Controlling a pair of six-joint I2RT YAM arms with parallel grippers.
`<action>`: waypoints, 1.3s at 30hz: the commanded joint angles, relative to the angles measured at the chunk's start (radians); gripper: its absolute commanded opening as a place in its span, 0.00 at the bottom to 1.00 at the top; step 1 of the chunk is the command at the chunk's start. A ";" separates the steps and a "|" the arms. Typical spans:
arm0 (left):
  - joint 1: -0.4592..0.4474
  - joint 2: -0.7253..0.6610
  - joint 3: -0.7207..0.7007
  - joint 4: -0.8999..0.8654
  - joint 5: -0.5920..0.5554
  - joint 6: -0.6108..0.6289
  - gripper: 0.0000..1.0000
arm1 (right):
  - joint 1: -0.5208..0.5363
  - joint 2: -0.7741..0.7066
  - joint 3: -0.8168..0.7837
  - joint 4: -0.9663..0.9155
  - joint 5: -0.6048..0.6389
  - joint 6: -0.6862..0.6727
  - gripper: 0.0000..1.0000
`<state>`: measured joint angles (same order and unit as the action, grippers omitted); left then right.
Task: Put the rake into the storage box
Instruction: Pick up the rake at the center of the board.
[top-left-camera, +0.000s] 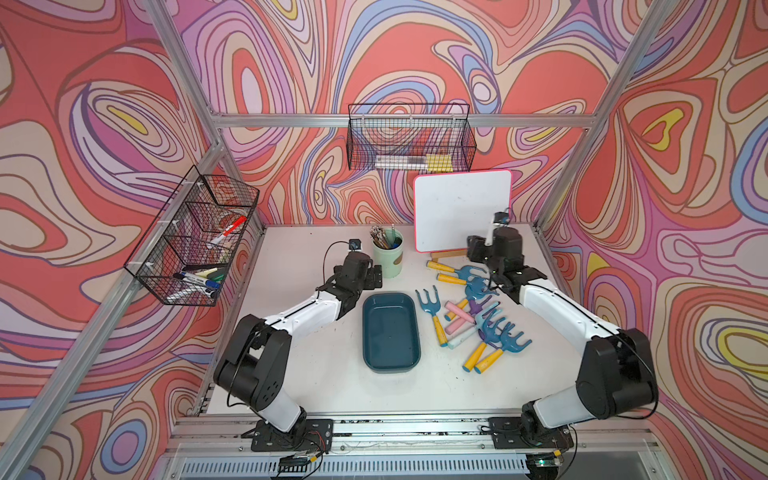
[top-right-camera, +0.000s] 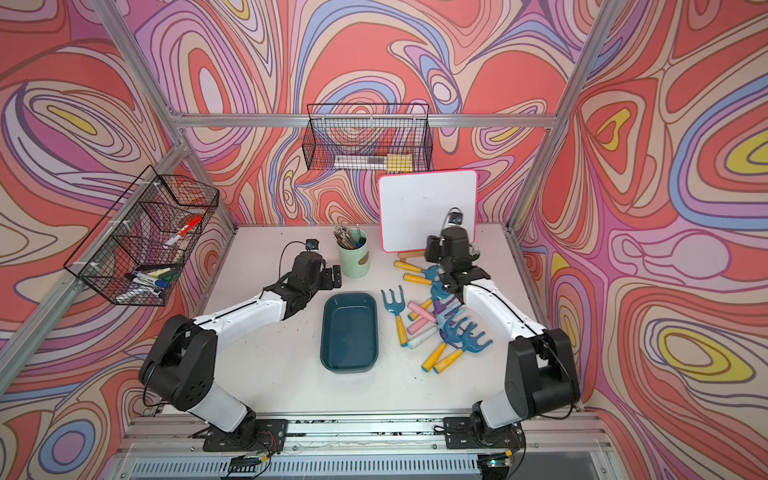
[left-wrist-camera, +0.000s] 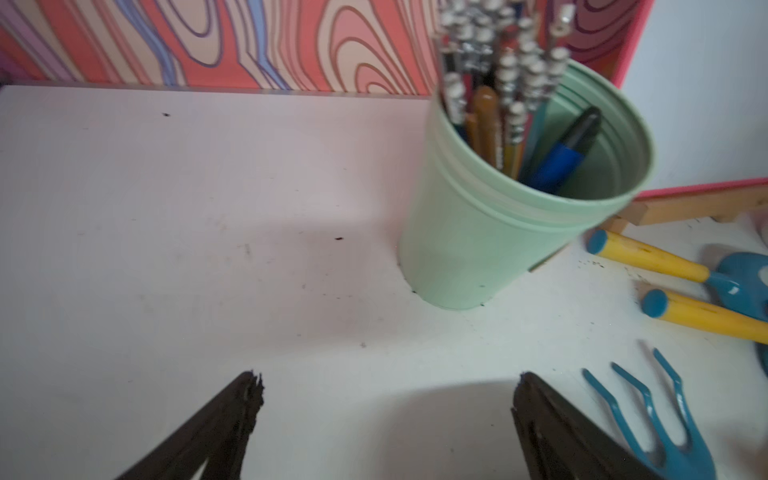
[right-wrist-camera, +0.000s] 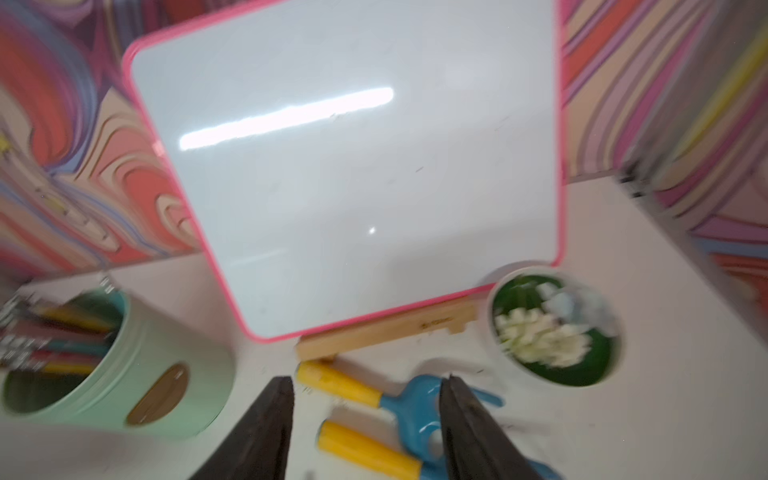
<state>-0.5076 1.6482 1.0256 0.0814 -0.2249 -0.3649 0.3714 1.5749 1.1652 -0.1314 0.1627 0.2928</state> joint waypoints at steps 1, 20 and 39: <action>-0.036 0.045 0.058 -0.048 0.071 -0.016 0.99 | 0.195 0.125 0.088 -0.411 0.006 0.034 0.56; -0.051 -0.094 -0.002 -0.155 -0.088 -0.020 0.99 | 0.258 0.178 -0.076 -0.480 -0.092 0.117 0.54; -0.051 -0.143 -0.056 -0.131 0.067 -0.096 0.95 | 0.258 0.107 -0.195 -0.402 -0.035 0.223 0.00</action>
<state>-0.5613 1.4769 0.9607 -0.0734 -0.2440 -0.4423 0.6296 1.7237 0.9810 -0.5167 0.0956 0.4961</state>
